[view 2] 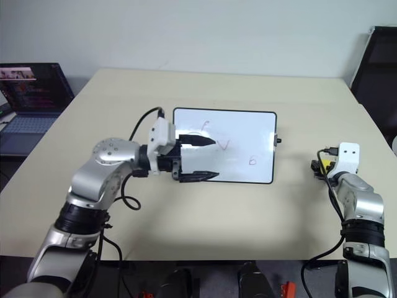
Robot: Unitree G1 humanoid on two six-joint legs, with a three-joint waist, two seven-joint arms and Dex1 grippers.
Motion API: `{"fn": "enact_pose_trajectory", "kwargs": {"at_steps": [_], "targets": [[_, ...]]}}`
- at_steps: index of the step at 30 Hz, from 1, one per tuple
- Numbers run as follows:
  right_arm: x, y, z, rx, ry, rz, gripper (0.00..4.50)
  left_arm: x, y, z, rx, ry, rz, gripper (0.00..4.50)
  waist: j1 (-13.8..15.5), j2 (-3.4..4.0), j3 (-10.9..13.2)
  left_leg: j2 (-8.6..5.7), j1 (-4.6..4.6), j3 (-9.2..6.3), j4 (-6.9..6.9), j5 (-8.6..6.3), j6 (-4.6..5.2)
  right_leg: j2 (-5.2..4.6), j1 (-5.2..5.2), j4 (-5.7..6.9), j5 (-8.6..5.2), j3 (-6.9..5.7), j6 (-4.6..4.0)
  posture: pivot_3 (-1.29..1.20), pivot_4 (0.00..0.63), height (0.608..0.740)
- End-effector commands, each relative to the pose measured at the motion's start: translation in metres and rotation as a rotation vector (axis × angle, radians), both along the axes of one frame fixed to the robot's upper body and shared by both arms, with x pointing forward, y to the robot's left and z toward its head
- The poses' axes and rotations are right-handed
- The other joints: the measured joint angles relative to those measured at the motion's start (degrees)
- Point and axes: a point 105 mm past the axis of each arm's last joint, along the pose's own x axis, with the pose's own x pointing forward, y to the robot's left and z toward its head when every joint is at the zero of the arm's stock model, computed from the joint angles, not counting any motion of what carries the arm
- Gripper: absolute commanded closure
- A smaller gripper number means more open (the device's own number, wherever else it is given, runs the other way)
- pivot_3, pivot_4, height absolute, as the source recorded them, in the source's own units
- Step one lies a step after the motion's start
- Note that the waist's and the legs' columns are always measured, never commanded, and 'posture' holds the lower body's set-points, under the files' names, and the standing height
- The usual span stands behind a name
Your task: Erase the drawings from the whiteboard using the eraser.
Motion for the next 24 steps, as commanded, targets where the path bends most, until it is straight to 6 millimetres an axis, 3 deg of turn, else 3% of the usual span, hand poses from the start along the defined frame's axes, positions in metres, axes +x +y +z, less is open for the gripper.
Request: {"fn": "enact_pose_trajectory", "kwargs": {"at_steps": [1, 16, 24], "targets": [[0.001, -0.009, 0.016, -0.029, -0.052, -0.024, 0.17, -0.004, 0.0, 0.013, -0.009, -0.063, -0.002, 0.0, 0.0, 0.01, 0.0, 0.0, 0.0, 0.0, 0.0, 0.0, 0.0, 0.0, 0.0, 0.0, 0.0, 0.0, 0.0, 0.0, 0.15, 0.74], [-0.001, 0.007, 0.012, 0.027, -0.069, 0.005, 0.17, -0.003, 0.006, 0.011, 0.002, -0.061, 0.021, 0.0, 0.0, 0.01, 0.0, 0.0, 0.0, -0.05, 0.01, 0.0, 0.0, 0.0, 0.02, 0.02, -0.01, -0.03, 0.03, 0.0, 0.15, 0.74], [-0.01, 0.011, 0.027, -0.017, -0.192, -0.025, 0.17, -0.004, 0.012, 0.009, -0.003, -0.053, 0.046, 0.0, -0.1, 0.01, 0.0, 0.01, 0.0, -0.14, 0.0, 0.0, 0.0, 0.02, 0.04, 0.04, -0.02, -0.1, 0.03, 0.0, 0.15, 0.74]]}}
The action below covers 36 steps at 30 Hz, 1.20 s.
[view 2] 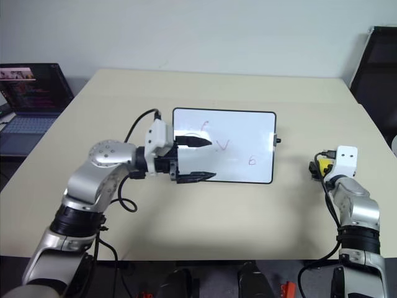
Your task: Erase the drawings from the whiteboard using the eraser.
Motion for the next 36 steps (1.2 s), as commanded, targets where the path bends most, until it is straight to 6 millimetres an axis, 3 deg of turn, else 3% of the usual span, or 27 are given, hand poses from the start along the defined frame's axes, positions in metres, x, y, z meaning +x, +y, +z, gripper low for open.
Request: {"fn": "enact_pose_trajectory", "kwargs": {"at_steps": [1, 5, 22, 27, 36], "targets": [[-0.005, -0.001, 0.018, -0.026, -0.1, -0.018, 0.17, -0.004, 0.003, 0.012, -0.013, -0.056, 0.006, 0.0, 0.0, 0.0, 0.0, 0.0, 0.0, -0.02, 0.0, 0.0, 0.0, 0.0, 0.0, 0.01, 0.0, -0.01, 0.0, 0.0, 0.15, 0.74], [-0.008, 0.0, 0.009, -0.01, -0.083, -0.039, 0.17, -0.004, 0.003, 0.011, -0.012, -0.053, 0.008, 0.0, 0.1, 0.0, 0.0, -0.01, 0.0, -0.06, 0.02, 0.0, 0.0, 0.0, 0.03, 0.01, 0.0, -0.04, -0.01, 0.0, 0.15, 0.74], [-0.004, -0.004, 0.006, -0.01, -0.094, -0.065, 0.17, -0.002, 0.005, 0.009, 0.003, -0.06, 0.014, 0.0, 0.0, 0.01, 0.0, -0.01, 0.0, -0.12, 0.03, 0.02, 0.03, 0.0, 0.05, 0.03, 0.0, -0.08, -0.01, 0.0, 0.15, 0.74], [0.0, 0.0, 0.002, 0.013, -0.016, -0.051, 0.17, -0.002, 0.006, 0.007, 0.006, -0.062, 0.019, 0.0, 0.0, 0.01, 0.0, -0.01, 0.0, -0.13, 0.03, 0.02, 0.03, 0.0, 0.05, 0.03, 0.0, -0.1, -0.02, 0.0, 0.15, 0.74], [0.01, -0.016, 0.019, -0.006, 0.024, -0.076, 0.17, -0.002, 0.005, 0.008, -0.004, -0.067, 0.018, 0.0, 0.1, 0.02, 0.0, -0.01, 0.0, -0.15, 0.04, 0.03, 0.04, 0.0, 0.07, 0.03, 0.0, -0.12, -0.02, 0.0, 0.15, 0.74]]}}
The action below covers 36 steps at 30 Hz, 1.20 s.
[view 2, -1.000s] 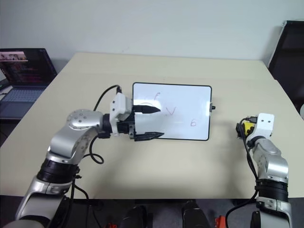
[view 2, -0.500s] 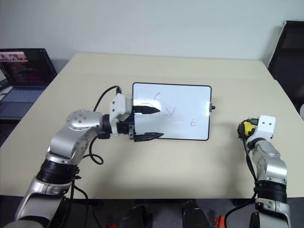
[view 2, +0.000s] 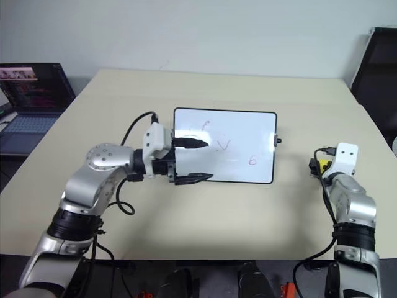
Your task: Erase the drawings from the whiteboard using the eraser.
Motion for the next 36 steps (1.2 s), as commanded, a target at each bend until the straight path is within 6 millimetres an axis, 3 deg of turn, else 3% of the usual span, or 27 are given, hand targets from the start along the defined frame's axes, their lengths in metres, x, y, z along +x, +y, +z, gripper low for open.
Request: {"fn": "enact_pose_trajectory", "kwargs": {"at_steps": [1, 21, 36], "targets": [[0.0, -0.008, 0.013, -0.021, 0.0, -0.003, 0.17, -0.003, 0.001, 0.012, -0.02, -0.05, -0.005, 0.0, 0.0, 0.0, 0.0, 0.0, 0.0, -0.01, 0.0, 0.0, 0.0, 0.0, 0.01, 0.0, 0.0, -0.01, 0.0, 0.0, 0.15, 0.74], [-0.003, -0.01, 0.016, -0.016, 0.056, 0.033, 0.17, -0.012, -0.006, 0.033, -0.073, -0.01, -0.1, 0.0, 0.0, 0.01, 0.0, 0.0, 0.0, -0.06, 0.0, 0.0, 0.0, 0.0, 0.02, 0.01, -0.01, -0.06, 0.0, 0.0, 0.15, 0.74], [-0.011, 0.006, 0.014, 0.009, 0.071, 0.114, 0.17, -0.016, -0.006, 0.03, -0.053, 0.024, -0.139, 0.0, 0.0, 0.02, 0.0, 0.0, 0.0, -0.09, 0.0, 0.0, 0.0, 0.01, 0.03, 0.01, -0.01, -0.09, 0.0, 0.0, 0.15, 0.74]]}}
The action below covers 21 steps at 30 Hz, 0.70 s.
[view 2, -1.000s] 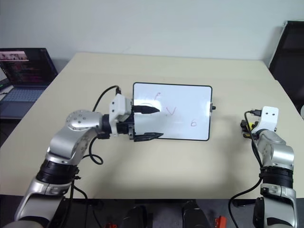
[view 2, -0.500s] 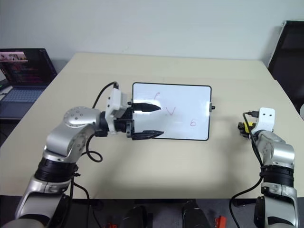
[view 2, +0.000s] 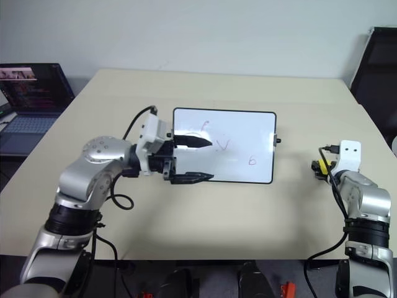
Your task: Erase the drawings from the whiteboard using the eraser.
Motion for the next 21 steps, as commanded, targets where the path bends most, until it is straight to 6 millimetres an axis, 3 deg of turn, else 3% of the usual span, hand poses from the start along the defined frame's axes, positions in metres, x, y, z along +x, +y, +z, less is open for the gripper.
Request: {"fn": "enact_pose_trajectory", "kwargs": {"at_steps": [1, 10, 13, 21], "targets": [[0.0, 0.006, 0.016, -0.005, -0.061, 0.046, 0.17, -0.004, 0.0, 0.013, -0.009, -0.046, -0.023, 0.0, 0.0, 0.0, 0.0, 0.0, 0.0, 0.0, 0.0, 0.0, 0.0, 0.0, 0.0, 0.0, 0.0, 0.0, 0.0, 0.0, 0.15, 0.74], [-0.008, 0.017, 0.02, -0.024, -0.049, 0.197, 0.17, -0.005, 0.004, 0.012, -0.001, -0.045, -0.024, 0.0, 0.0, 0.0, 0.0, 0.0, 0.0, -0.03, 0.0, 0.0, 0.0, 0.0, 0.01, 0.0, -0.01, -0.03, 0.0, 0.0, 0.15, 0.74], [-0.009, 0.02, 0.023, -0.028, -0.055, 0.239, 0.86, -0.005, 0.004, 0.011, -0.001, -0.043, -0.023, 0.0, 0.0, 0.0, 0.0, 0.0, 0.0, -0.03, 0.0, 0.0, 0.0, 0.0, 0.01, 0.0, -0.02, -0.04, -0.01, 0.0, 0.15, 0.74], [-0.008, 0.012, 0.027, -0.091, -0.055, 0.232, 3.76, -0.004, 0.004, 0.01, 0.0, -0.044, -0.023, 0.0, 0.0, 0.0, 0.0, 0.0, 0.0, -0.05, 0.01, 0.0, 0.0, 0.0, 0.02, 0.0, -0.02, -0.06, -0.01, 0.0, 0.15, 0.74]]}}
